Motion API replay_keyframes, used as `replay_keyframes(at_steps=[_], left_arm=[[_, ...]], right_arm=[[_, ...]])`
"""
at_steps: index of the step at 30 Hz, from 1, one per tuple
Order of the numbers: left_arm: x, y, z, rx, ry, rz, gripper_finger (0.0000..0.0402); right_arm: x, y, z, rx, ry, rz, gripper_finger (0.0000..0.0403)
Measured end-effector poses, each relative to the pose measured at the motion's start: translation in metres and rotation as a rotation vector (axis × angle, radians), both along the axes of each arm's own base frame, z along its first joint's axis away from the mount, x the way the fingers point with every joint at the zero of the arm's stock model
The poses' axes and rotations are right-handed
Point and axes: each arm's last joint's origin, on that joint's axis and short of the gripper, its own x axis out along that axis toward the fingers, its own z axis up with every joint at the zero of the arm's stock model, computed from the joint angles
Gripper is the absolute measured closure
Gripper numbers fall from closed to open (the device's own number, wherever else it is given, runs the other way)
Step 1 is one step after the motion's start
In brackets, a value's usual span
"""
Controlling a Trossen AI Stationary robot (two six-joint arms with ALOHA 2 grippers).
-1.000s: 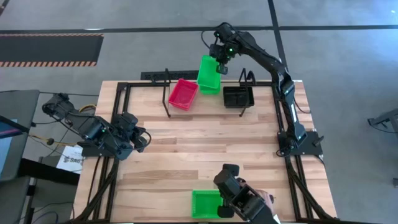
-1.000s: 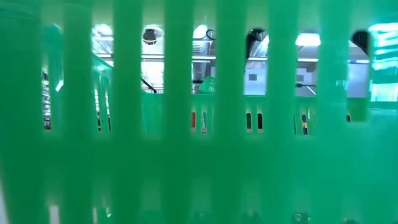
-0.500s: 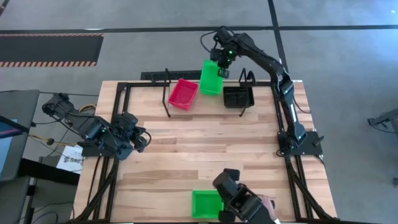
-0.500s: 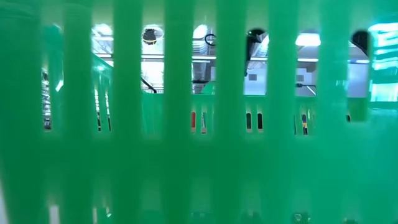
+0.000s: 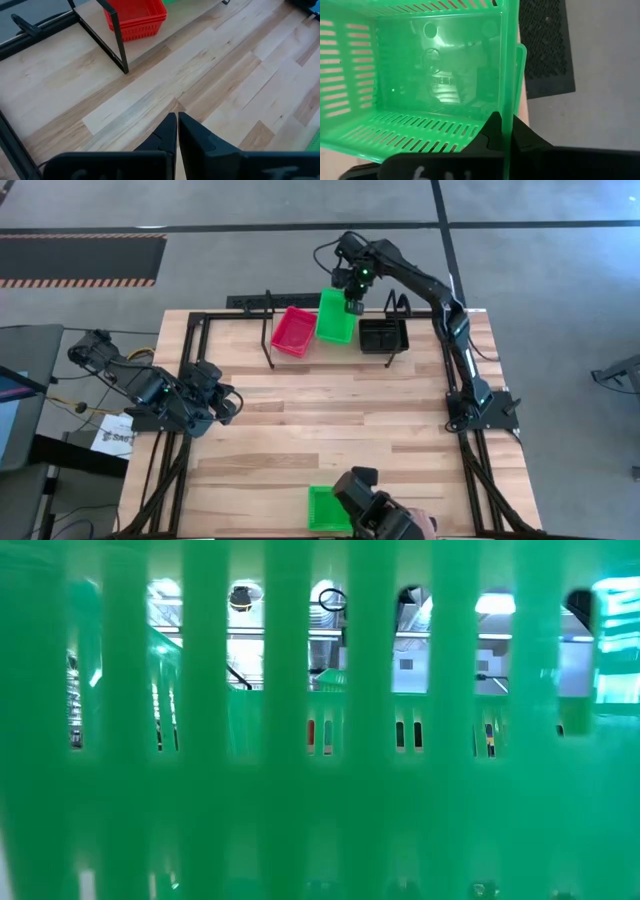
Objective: Stack baskets on shelf by color
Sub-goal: Stack the left green bin on top of the other green bin on the shelf
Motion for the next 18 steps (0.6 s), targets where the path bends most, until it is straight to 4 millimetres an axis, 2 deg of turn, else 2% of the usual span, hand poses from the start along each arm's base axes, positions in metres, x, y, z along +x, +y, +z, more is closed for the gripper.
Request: replay_keyframes(at_steps=[9, 18], left_arm=[[0.000, 0.000, 0.000, -0.002, 0.001, -0.001, 0.0400], [0.000, 0.000, 0.000, -0.006, 0.004, -0.003, 0.0400]], right_arm=[[0.004, 0.017, -0.002, 0.066, 0.056, 0.004, 0.0400], [-0.007, 0.004, -0.002, 0.056, 0.065, -0.073, 0.0400]])
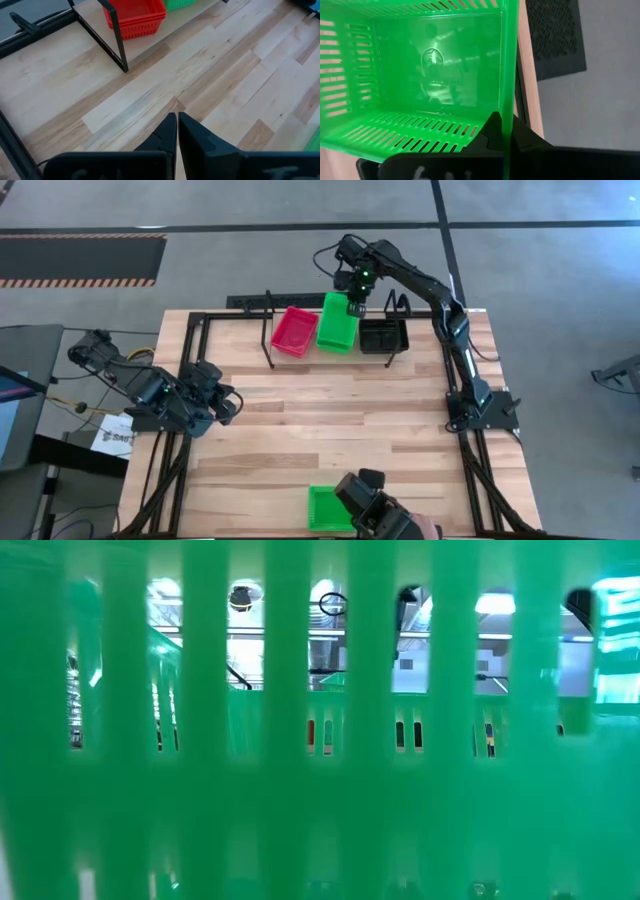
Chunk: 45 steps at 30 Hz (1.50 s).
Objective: Stack baskets on shelf by color
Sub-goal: Stack the left green bin on top of the other green bin on the shelf, then stack the green bin on top of the other green bins on the shelf
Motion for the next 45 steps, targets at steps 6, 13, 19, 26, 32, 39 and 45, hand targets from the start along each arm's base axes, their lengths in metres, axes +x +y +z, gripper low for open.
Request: replay_keyframes(at_steps=[6, 13, 19, 26, 32, 39, 45], left_arm=[[0.000, 0.000, 0.000, 0.014, 0.011, -0.019, 0.0400], [0.000, 0.000, 0.000, 0.009, 0.012, -0.021, 0.0400], [0.000, -0.001, 0.000, -0.010, 0.023, -0.028, 0.0400], [0.000, -0.001, 0.000, -0.010, 0.023, -0.028, 0.0400], [0.000, -0.001, 0.000, -0.013, 0.021, -0.023, 0.0400], [0.000, -0.001, 0.000, -0.013, 0.021, -0.023, 0.0400], [0.000, -0.001, 0.000, -0.013, 0.020, -0.022, 0.0400]], right_arm=[[-0.003, -0.003, 0.000, 0.035, -0.024, -0.010, 0.0400], [0.011, -0.002, -0.019, 0.078, -0.021, 0.020, 0.0400], [0.010, -0.007, -0.027, 0.076, 0.006, 0.027, 0.0400], [0.011, -0.010, -0.034, 0.090, 0.021, -0.016, 0.0366], [0.016, -0.008, -0.029, 0.003, 0.055, -0.036, 0.0330], [0.017, -0.003, -0.024, -0.010, 0.053, -0.052, 0.0317], [0.019, 0.023, -0.006, 0.018, 0.067, -0.064, 0.0316]])
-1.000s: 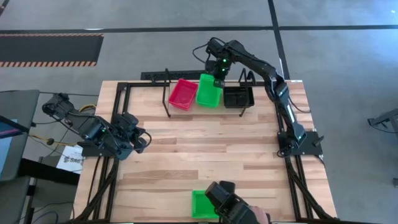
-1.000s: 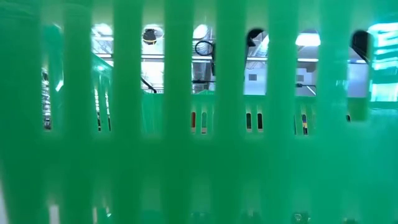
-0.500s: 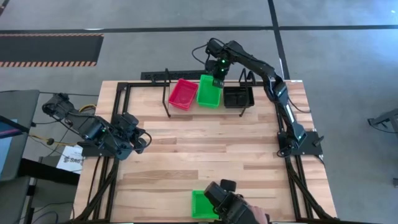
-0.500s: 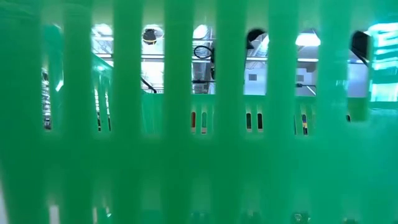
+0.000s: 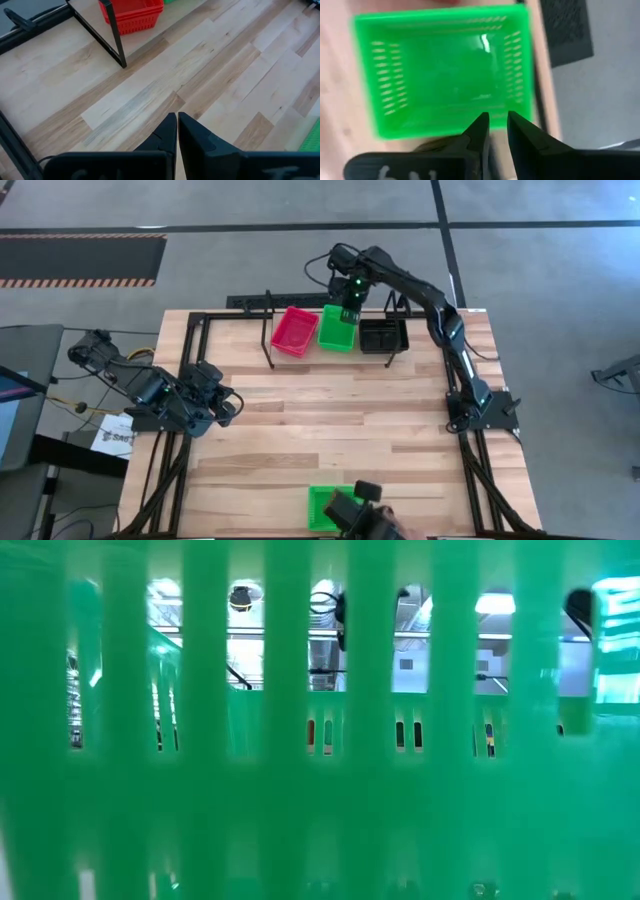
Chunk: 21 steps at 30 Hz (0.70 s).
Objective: Stack baskets on shelf by color
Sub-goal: Stack the green bin on top of the other green bins on the shelf
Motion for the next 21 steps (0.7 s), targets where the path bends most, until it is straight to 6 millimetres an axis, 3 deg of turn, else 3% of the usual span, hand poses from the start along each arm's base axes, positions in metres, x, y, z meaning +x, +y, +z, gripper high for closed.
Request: replay_keyframes(at_steps=[5, 10, 15, 21], left_arm=[[0.000, 0.000, 0.000, 0.012, 0.009, -0.016, 0.0400], [0.000, -0.001, -0.001, 0.020, 0.049, -0.073, 0.0400], [-0.001, -0.003, -0.002, -0.030, 0.112, -0.144, 0.0400], [-0.002, -0.004, -0.003, -0.040, 0.160, -0.218, 0.0400]], right_arm=[[0.004, 0.042, 0.015, 0.084, 0.054, -0.055, 0.0316], [0.027, 0.098, 0.023, 0.169, 0.016, -0.097, 0.0316], [0.052, 0.173, 0.025, 0.232, 0.014, -0.126, 0.0327], [0.064, 0.279, 0.025, 0.260, 0.039, -0.122, 0.0386]])
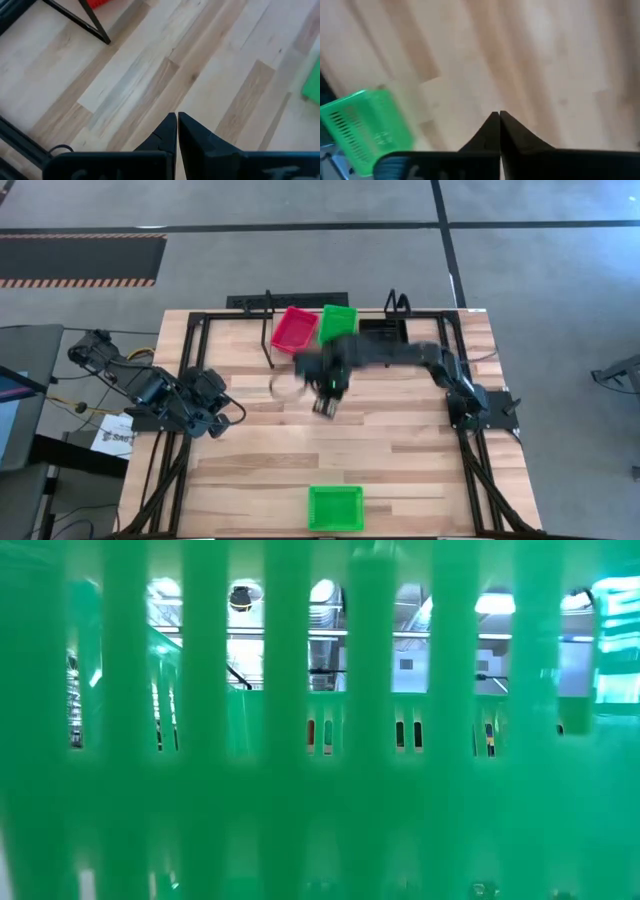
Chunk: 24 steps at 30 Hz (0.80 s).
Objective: Stack baskets on shelf by color
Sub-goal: Stack the green bin on top of the other green bins on the shelf
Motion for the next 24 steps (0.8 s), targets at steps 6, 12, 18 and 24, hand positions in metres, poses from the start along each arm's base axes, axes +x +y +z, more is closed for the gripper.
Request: replay_keyframes(at_steps=[6, 12, 18, 24], left_arm=[[0.000, 0.000, 0.000, 0.025, 0.020, -0.059, 0.0400], [0.000, 0.000, 0.000, 0.035, 0.024, -0.080, 0.0400], [0.000, 0.000, 0.000, 0.036, 0.023, -0.081, 0.0400], [0.000, 0.000, 0.000, 0.035, 0.024, -0.081, 0.0400]], right_arm=[[-0.013, 0.100, 0.000, -0.054, 0.007, -0.115, 0.0374], [-0.043, 0.180, -0.014, -0.047, 0.052, -0.424, 0.0330], [-0.073, 0.232, -0.035, -0.018, 0.115, -0.733, 0.0313], [-0.074, 0.254, -0.049, 0.056, 0.090, -0.870, 0.0285]])
